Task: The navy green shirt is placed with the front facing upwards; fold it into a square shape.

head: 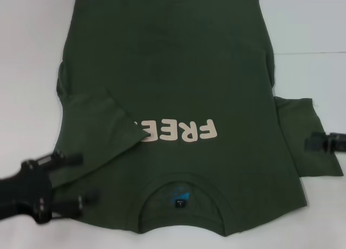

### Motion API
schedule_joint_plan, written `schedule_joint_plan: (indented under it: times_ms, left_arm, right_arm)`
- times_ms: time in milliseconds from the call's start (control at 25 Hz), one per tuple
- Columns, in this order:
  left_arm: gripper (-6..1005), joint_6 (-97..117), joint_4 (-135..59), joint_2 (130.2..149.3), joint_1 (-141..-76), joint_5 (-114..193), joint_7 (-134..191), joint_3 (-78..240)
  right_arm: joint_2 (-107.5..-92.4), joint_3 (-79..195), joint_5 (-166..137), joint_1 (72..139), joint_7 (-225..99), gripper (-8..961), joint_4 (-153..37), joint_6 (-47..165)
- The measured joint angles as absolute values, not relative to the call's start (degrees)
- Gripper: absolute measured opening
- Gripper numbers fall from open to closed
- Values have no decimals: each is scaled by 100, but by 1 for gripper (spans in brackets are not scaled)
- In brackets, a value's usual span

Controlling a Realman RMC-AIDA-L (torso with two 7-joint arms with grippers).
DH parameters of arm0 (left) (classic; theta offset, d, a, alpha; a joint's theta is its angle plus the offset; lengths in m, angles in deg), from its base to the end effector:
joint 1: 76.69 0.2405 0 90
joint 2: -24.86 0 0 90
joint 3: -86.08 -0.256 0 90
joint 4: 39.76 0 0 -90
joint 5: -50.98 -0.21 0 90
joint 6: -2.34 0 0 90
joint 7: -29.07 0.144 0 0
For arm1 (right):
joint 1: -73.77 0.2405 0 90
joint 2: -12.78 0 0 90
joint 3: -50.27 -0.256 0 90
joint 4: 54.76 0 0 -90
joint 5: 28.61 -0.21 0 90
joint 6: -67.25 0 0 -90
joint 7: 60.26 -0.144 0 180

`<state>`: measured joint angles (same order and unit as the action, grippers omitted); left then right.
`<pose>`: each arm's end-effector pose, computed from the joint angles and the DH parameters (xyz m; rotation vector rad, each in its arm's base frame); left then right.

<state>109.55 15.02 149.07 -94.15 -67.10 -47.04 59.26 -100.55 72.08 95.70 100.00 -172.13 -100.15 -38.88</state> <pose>-0.2921 0.2524 0.0406 -2.6420 -0.5723 -0.7882 0.3039 0.2955 0.0874 -2.4898 1.3973 0.8038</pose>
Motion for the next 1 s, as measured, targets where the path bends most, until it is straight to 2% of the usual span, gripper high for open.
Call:
schedule_joint_plan:
  times_ms: [160,360,720,1000]
  left_arm:
    - [933,11061,1443,14913,-9438,-7212,-4622,5890]
    - [933,11070,1331,14914,-9453,-7268,-4498,5901]
    - [933,11148,1253,14908,-9478,-7295,-4437,5898]
    - [933,11159,1216,14904,-9470,-7302,-4425,5903]
  right_arm:
    - [-9832,7635,9743,10194,-18740,920,-10561,-3805]
    - [-9730,7735,10648,10521,-20299,915,-11146,-3432]
    - [-9662,8119,12527,11173,-21478,915,-11130,-2831]
    - [-9643,8342,13048,11357,-21729,915,-10647,-2748]
